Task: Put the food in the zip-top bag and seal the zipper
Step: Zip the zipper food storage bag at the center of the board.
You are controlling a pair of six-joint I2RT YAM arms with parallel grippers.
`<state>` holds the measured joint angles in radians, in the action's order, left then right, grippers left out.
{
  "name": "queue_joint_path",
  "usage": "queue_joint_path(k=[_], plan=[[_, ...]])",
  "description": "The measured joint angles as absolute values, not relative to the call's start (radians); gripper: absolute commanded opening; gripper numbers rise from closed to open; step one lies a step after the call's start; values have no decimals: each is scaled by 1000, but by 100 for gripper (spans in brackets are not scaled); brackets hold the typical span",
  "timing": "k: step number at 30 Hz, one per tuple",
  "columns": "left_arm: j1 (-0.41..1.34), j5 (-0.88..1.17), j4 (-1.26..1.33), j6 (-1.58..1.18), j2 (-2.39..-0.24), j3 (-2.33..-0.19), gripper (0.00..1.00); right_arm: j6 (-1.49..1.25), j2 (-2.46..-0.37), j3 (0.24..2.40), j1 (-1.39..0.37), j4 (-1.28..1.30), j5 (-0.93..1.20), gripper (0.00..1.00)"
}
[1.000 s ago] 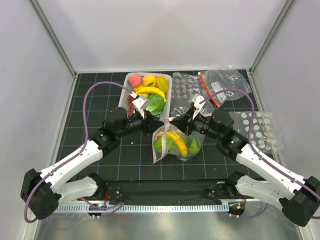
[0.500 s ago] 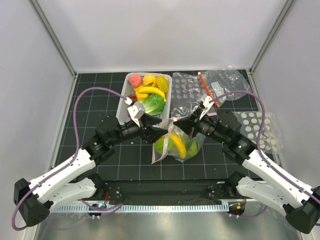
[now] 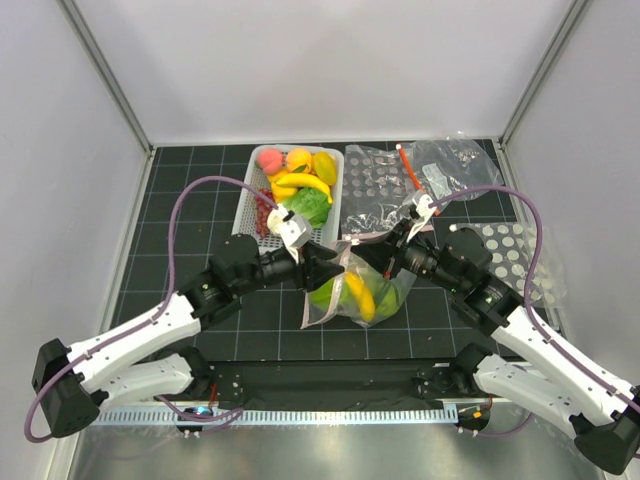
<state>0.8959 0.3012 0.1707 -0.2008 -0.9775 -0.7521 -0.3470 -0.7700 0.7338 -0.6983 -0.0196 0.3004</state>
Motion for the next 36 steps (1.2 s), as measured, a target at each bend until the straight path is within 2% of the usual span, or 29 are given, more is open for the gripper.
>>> queue_joint_path(k=[2,3,4,5,7,8,13,23,30,34,36], plan=[[907,298,156,-198,-1001,-771,22,-348,-770,734,-698,-19,298,1],[912,298,149,-197,-1016,-785,8,-348,-770,734,-698,-19,298,1],[916,298,142,-192,-1028,-796,1,-348,-770,734,-698,-19,298,1],[920,297,133,-187,-1040,-807,0,-348,-770,734,-698,-18,298,4],[923,289,114,-178,-1052,-822,0,-347,-770,734,-698,-17,298,11],[923,278,109,-177,-1052,-823,0,-346,-770,734,-698,-17,298,18],[924,195,59,-172,-1015,-820,0,-331,-770,734,-698,-23,302,34],[926,123,37,-152,-931,-813,0,-309,-793,731,-698,-53,338,33],[926,96,32,-148,-931,-812,0,-294,-799,729,-698,-54,344,47],[926,97,32,-147,-931,-812,0,-288,-799,728,-698,-56,332,70],[926,98,32,-146,-931,-812,0,-283,-799,727,-698,-56,313,74]])
